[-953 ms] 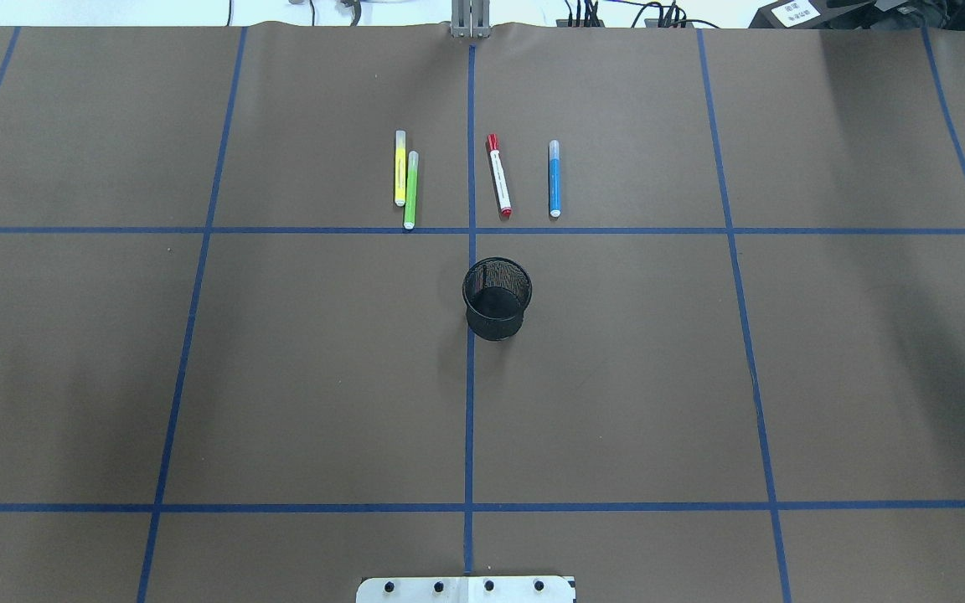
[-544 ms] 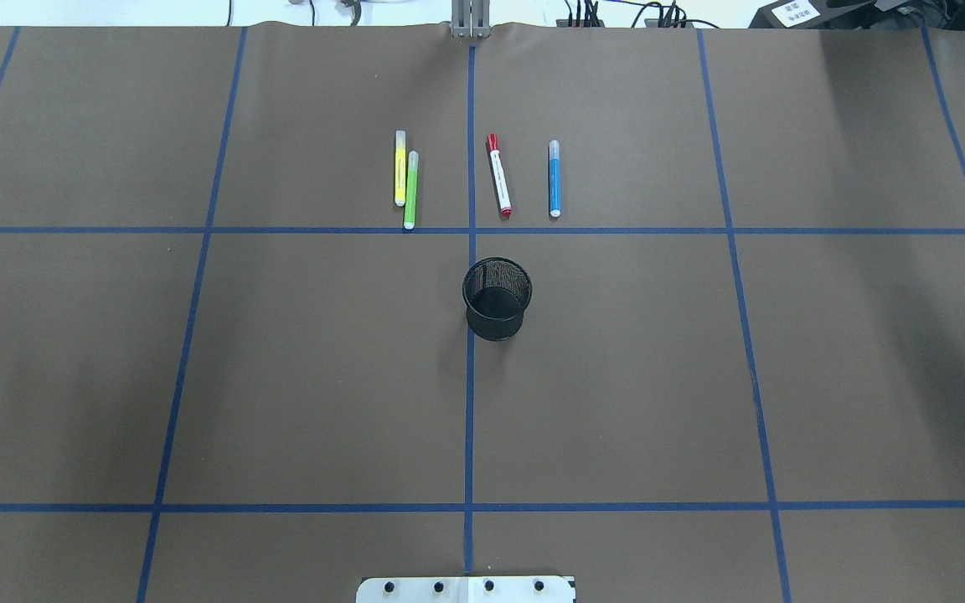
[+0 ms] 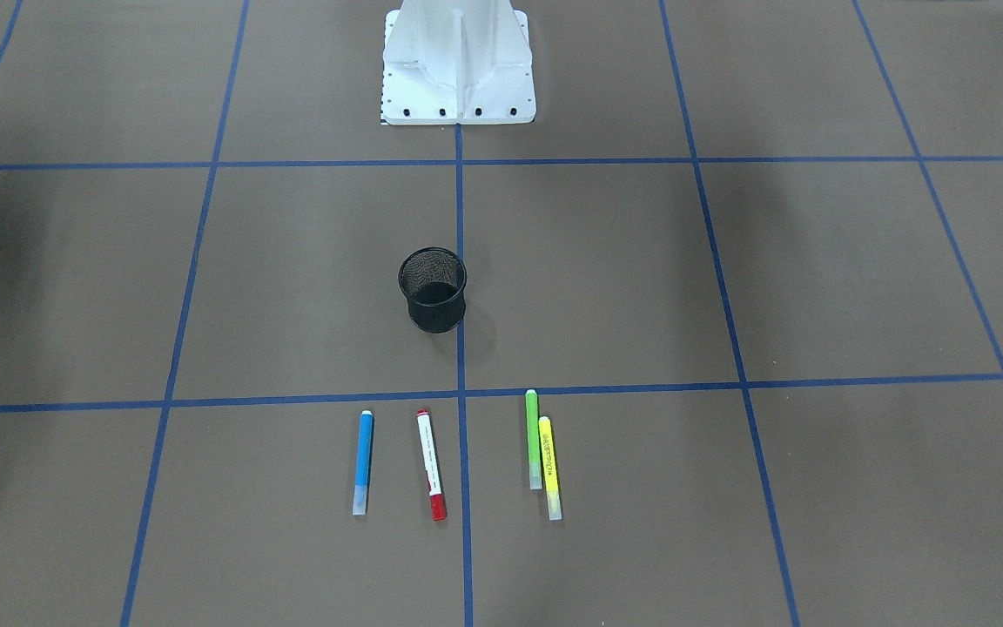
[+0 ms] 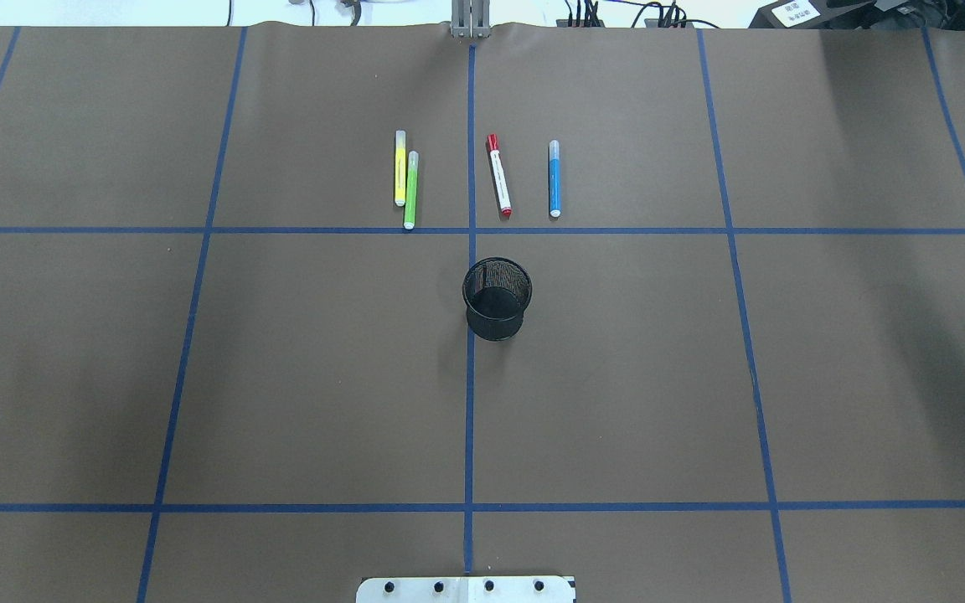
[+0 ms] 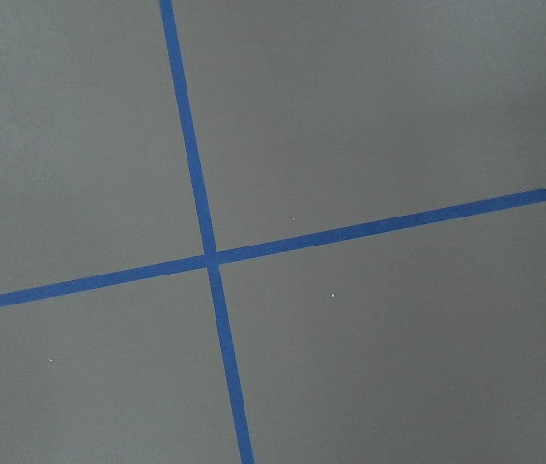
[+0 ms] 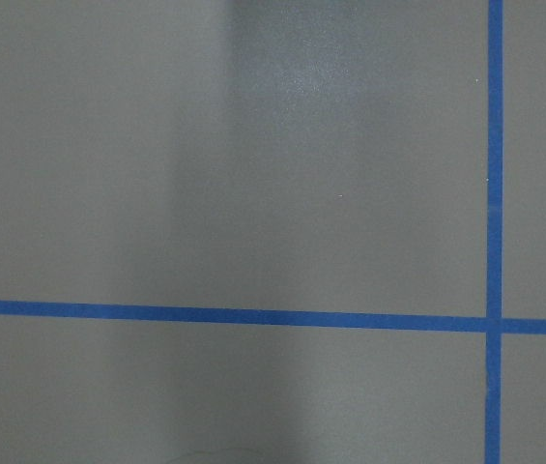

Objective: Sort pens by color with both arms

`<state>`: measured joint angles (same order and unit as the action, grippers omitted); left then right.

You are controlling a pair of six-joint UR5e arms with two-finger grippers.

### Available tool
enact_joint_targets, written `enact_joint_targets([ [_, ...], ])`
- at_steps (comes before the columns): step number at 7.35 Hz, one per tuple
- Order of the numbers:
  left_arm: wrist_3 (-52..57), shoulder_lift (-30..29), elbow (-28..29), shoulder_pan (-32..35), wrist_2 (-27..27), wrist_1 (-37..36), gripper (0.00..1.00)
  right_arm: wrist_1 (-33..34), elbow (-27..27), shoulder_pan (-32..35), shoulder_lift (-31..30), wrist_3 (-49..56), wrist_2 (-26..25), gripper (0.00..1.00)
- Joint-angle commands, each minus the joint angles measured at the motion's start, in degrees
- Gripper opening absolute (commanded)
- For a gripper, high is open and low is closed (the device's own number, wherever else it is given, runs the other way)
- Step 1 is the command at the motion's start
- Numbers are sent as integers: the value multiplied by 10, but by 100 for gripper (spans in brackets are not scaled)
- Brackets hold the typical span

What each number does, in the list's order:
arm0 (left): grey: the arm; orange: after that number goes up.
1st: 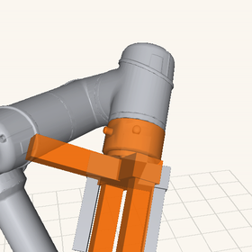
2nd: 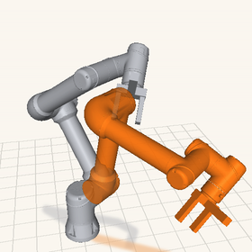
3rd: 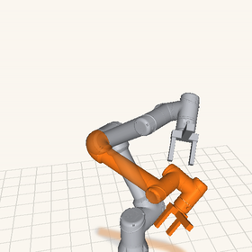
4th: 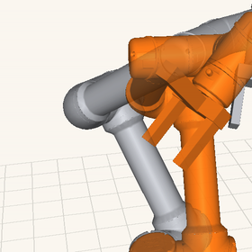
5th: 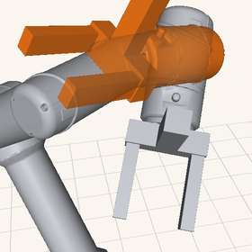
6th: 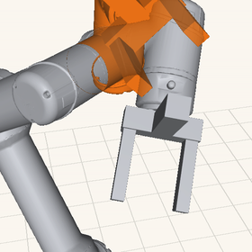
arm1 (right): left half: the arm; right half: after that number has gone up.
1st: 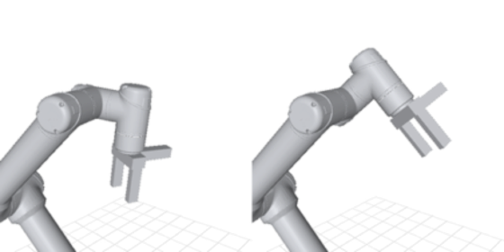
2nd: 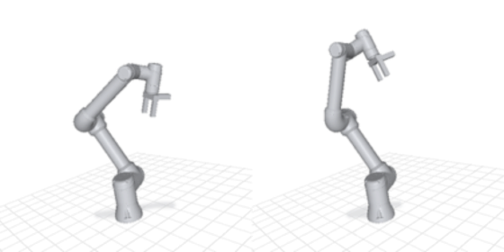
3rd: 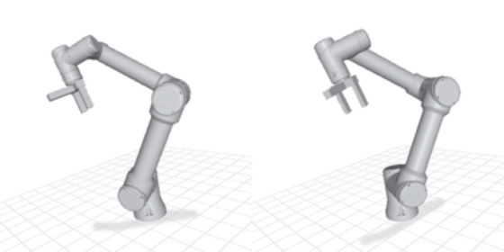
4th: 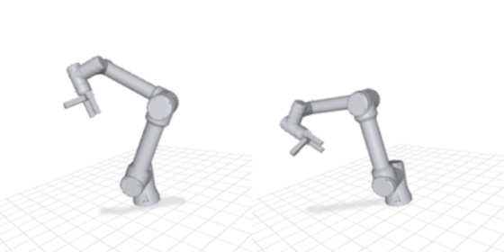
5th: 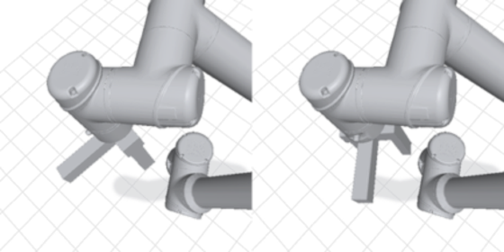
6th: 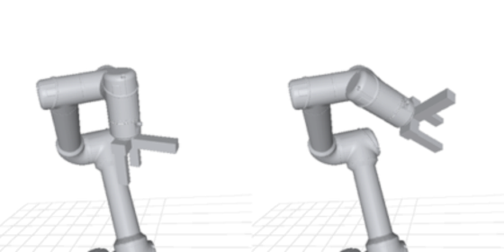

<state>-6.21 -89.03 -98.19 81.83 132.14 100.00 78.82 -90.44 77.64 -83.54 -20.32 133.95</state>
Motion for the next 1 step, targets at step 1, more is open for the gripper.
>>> enact_joint_targets([
  [1, 0, -7, -1, 0, 6, 1, 100, -1, 10, 0, 1, -1, 0, 99],
])
